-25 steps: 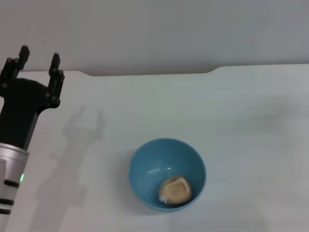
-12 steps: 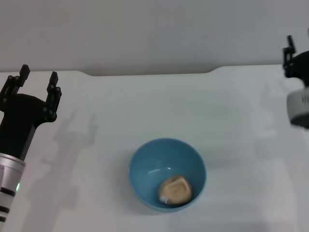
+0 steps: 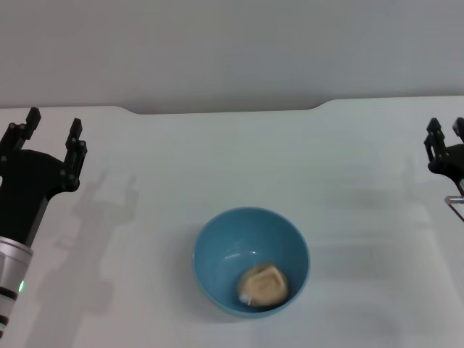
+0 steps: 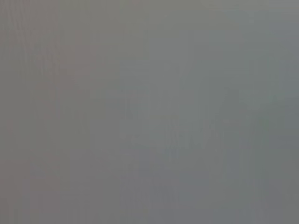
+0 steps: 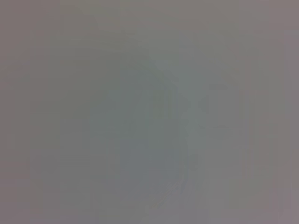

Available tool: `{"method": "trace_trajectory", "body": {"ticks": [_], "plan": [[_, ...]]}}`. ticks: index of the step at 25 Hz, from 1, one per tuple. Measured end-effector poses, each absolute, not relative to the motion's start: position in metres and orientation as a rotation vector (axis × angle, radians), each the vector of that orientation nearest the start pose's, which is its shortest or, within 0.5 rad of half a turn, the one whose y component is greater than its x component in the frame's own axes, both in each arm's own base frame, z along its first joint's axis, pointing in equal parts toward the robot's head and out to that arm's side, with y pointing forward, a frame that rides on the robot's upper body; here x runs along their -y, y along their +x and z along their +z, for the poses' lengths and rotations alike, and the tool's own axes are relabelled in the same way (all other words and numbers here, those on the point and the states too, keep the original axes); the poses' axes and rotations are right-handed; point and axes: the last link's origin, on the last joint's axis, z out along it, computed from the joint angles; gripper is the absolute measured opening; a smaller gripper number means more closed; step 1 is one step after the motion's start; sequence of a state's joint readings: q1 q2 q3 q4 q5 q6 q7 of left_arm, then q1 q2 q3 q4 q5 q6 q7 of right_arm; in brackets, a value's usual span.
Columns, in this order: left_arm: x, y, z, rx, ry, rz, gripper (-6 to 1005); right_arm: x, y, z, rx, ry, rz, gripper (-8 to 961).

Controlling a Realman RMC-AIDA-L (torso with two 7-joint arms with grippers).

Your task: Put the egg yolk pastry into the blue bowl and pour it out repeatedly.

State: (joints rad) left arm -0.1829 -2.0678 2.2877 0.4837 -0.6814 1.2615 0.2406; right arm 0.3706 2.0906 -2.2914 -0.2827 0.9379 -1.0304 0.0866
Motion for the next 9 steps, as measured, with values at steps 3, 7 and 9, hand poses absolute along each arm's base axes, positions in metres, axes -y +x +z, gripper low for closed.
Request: {"method": "trace_trajectory", "body": {"ticks": [3, 7, 9], "plan": [[-0.2762, -0.3007, -0.0320, 0.230, -1.632, -0.636, 521, -0.3251, 0.3433, -0.0291, -0.755, -1.535, 0.650, 367], [-0.2776, -0.3018, -0.0352, 0.236, -1.651, -0.622, 521, -0.3280, 0.3443, -0.0296, -0.762, -1.548, 0.635, 367], [-0.2775, -0.3020, -0.0359, 0.239, -1.654, -0.619, 521, -0.3292, 0.3433, -0.0307, -0.761, -1.556, 0.633, 367]]}}
